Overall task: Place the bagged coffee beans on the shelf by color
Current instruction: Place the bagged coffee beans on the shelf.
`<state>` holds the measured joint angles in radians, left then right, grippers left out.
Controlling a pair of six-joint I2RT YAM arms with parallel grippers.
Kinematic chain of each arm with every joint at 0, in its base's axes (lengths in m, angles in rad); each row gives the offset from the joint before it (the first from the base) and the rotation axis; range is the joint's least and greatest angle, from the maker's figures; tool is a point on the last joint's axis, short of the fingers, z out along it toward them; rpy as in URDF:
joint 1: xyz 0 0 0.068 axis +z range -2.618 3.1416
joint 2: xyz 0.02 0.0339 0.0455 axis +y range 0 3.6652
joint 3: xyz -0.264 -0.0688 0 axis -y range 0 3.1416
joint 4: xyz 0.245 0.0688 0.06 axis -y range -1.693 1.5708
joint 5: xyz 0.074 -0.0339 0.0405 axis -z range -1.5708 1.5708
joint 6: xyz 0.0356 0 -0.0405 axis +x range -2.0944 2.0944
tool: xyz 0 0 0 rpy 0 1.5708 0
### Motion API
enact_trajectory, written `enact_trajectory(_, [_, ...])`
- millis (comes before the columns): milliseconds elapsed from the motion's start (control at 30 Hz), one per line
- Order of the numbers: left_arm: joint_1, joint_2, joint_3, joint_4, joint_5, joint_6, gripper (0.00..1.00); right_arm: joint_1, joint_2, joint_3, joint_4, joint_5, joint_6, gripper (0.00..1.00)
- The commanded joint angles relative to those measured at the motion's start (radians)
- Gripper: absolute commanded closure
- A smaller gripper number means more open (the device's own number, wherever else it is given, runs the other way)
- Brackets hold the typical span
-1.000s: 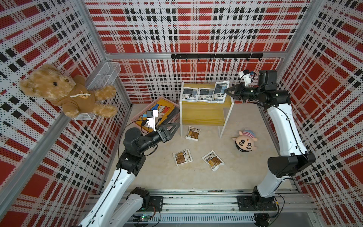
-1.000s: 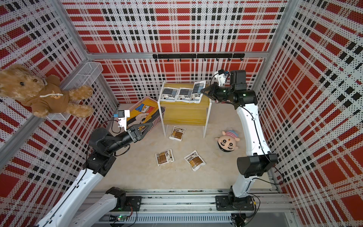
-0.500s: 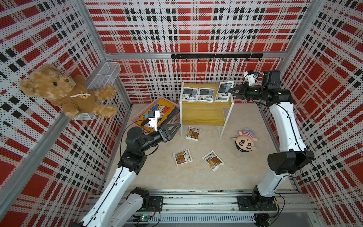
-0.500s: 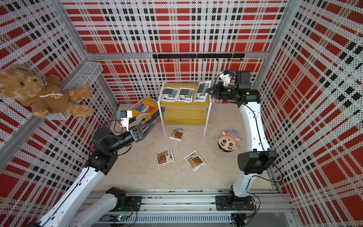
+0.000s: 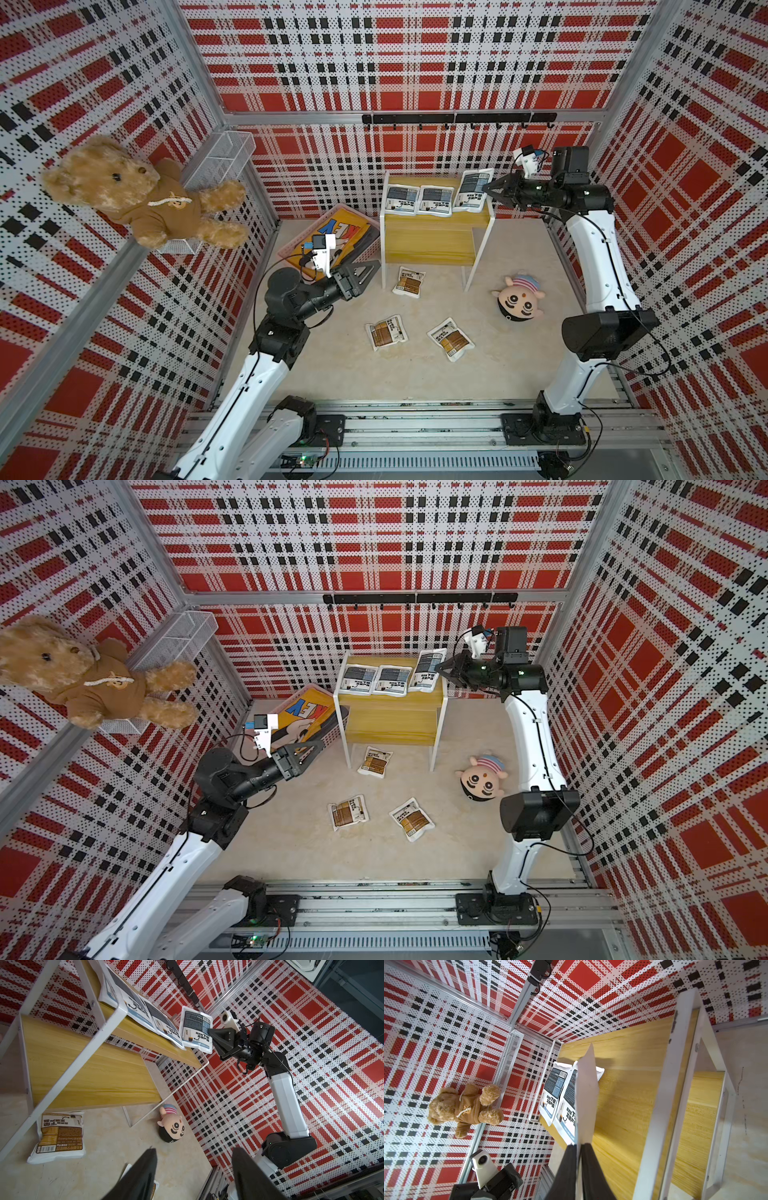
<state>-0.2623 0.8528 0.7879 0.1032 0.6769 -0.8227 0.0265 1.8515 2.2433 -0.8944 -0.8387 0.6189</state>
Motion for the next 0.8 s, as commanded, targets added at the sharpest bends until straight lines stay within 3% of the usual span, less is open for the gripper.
enact_trajectory(0, [0.008, -0.009, -0.014, 0.006, 0.013, 0.016, 0.36, -0.010, 0.015, 0.020, 0.000, -0.017, -0.013, 0.79])
enact_trajectory(367, [0.008, -0.022, -0.028, 0.001, 0.009, 0.014, 0.36, -0.014, 0.023, 0.023, 0.013, -0.018, -0.007, 0.72])
enact_trajectory(767, [0.043, -0.032, -0.039, -0.006, 0.016, 0.014, 0.36, -0.017, 0.057, 0.045, 0.025, 0.010, 0.006, 0.71])
